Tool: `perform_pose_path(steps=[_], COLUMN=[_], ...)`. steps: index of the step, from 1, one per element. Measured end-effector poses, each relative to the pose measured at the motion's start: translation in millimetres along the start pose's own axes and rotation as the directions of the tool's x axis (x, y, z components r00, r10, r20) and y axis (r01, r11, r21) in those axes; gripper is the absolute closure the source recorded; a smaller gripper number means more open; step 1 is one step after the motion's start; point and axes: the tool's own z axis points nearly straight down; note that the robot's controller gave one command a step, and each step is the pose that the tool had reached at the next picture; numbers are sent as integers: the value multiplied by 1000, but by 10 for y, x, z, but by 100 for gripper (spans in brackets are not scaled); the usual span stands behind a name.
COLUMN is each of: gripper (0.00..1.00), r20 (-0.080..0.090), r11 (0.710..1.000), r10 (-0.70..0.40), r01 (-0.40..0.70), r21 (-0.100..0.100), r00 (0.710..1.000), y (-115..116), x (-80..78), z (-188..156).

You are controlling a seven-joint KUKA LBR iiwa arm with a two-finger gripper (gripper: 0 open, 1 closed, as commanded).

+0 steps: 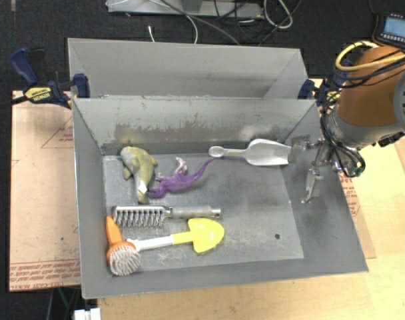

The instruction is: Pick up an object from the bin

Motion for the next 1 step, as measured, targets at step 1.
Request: perform_pose_path(steps=[1], gripper=[0], r20=[7], r11=[1000], r10=[-4], r01=[4], r21=[1], r00=[1000], y=[10], x=[-16], z=[-50])
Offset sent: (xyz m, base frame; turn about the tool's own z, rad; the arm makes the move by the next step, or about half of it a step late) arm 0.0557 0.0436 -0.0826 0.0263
